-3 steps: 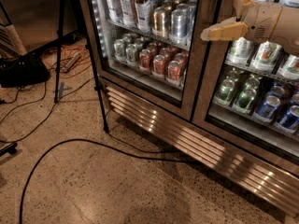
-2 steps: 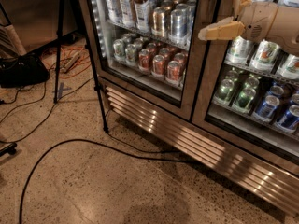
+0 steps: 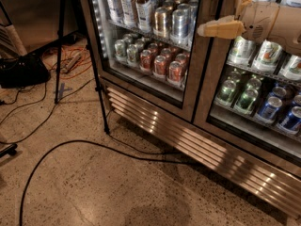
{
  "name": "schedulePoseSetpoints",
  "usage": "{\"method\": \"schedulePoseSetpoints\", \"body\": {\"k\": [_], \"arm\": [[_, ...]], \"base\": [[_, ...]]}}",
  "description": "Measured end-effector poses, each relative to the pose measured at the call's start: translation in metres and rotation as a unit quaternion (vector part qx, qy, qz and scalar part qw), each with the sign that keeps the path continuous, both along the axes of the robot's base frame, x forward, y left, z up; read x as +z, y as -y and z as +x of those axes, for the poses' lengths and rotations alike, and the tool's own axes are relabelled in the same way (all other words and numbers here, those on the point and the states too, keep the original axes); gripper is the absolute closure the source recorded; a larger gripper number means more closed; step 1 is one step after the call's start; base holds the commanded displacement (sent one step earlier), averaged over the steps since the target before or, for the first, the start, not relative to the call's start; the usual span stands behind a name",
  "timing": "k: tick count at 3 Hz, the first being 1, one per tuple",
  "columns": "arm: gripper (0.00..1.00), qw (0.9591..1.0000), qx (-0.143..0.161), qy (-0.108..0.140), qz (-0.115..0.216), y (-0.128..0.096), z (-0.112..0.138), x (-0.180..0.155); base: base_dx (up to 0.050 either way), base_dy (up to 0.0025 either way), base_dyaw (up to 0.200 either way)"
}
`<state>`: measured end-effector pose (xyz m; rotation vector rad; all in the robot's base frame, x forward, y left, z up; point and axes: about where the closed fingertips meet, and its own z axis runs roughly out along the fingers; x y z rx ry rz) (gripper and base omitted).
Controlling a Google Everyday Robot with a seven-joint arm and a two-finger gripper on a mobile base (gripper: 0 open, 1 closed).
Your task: Open right fridge door
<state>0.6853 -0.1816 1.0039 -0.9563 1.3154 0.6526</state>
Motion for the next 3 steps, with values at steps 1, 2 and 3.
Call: {"method": "schedulePoseSetpoints", "body": {"k": [1,2,3], "arm": [[0.42,1.0,0.004,0.002,-0.001,-0.001,0.0,0.0],[0.65,1.0,0.004,0.002,-0.001,0.006,0.002,0.0],[0.88,1.0,0.004,0.002,-0.001,0.011,0.004,0.0]], "base": [[0.0,0.0,0.0],[0.0,0.0,0.0],[0.0,0.0,0.0]]}}
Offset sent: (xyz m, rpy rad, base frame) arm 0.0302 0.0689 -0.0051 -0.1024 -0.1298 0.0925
